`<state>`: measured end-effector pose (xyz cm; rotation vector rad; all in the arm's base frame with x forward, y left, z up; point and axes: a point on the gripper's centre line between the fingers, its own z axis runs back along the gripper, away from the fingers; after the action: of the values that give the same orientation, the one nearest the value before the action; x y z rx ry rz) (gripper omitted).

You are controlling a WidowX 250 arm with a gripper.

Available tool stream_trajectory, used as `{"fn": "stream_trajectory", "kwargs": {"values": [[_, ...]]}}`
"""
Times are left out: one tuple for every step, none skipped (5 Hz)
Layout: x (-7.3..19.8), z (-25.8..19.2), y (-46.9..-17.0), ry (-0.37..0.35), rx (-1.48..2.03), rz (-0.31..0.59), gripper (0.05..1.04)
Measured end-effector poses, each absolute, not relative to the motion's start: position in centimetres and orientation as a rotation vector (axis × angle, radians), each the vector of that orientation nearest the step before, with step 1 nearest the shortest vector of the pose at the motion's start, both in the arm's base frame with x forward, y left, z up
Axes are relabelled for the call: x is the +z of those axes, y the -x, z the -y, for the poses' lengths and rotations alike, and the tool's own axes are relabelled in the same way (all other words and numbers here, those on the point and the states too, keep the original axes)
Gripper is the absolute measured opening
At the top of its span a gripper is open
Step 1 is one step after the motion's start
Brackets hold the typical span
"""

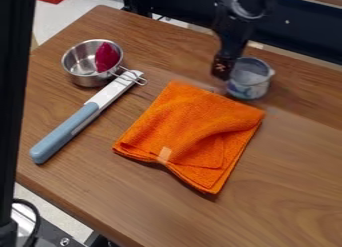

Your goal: Push the can to the right side of the table

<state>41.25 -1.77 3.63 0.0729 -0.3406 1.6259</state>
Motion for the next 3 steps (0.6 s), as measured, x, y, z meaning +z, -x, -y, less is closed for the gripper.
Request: {"fn": "stream_trajectory", "kwargs": {"values": [[3.2,3.6,-41.1,-0.079,1.619,0.300,0.999],[3.1,4.9,-40.9,-0.074,1.592,0.290,0.999],[3.3,6.3,-40.9,-0.060,1.563,0.288,0.999]]}}
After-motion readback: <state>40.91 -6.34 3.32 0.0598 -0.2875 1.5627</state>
